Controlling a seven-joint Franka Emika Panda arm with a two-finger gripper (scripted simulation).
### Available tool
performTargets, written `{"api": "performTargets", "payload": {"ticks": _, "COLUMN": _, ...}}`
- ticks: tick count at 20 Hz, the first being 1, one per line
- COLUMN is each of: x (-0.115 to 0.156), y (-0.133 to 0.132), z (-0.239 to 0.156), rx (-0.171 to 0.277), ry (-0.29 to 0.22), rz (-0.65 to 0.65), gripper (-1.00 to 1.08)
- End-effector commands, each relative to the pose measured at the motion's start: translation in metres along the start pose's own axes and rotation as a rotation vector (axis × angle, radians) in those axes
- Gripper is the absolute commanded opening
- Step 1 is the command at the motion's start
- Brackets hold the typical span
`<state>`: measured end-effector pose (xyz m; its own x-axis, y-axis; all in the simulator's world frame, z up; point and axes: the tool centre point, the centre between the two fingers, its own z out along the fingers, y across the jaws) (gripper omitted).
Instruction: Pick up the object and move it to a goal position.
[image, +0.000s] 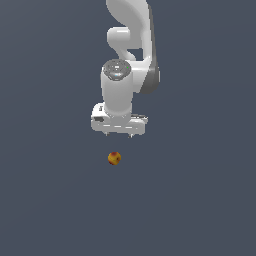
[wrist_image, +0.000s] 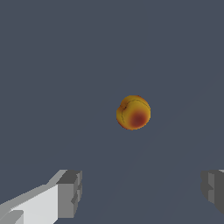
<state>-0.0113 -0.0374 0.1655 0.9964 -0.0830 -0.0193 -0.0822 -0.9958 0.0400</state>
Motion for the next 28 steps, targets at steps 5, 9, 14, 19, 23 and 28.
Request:
{"api": "performTargets", "payload": {"ticks": 5, "x": 0.011, "y": 0.001, "z": 0.015, "rx": 0.01, "ry": 0.002, "rz": 0.092, "gripper": 1.0}}
{"api": "performTargets", "payload": {"ticks": 9, "x": 0.022, "y": 0.003, "z": 0.03, "rx": 0.02, "ry": 0.004, "rz": 0.187, "gripper": 1.0}}
{"api": "performTargets", "payload": {"ticks": 14, "x": 0.036, "y": 0.006, "z": 0.053, "rx": 0.032, "ry": 0.007, "rz": 0.319, "gripper": 1.0}}
{"api": "performTargets", "payload": {"ticks": 19, "x": 0.045, "y": 0.008, "z": 0.07, "rx": 0.04, "ry": 0.009, "rz": 0.41, "gripper": 1.0}}
{"api": "performTargets", "payload": {"ticks": 23, "x": 0.049, "y": 0.009, "z": 0.077, "rx": 0.043, "ry": 0.009, "rz": 0.452, "gripper": 1.0}}
{"api": "performTargets", "payload": {"ticks": 28, "x": 0.05, "y": 0.009, "z": 0.079, "rx": 0.043, "ry": 0.009, "rz": 0.46, "gripper": 1.0}}
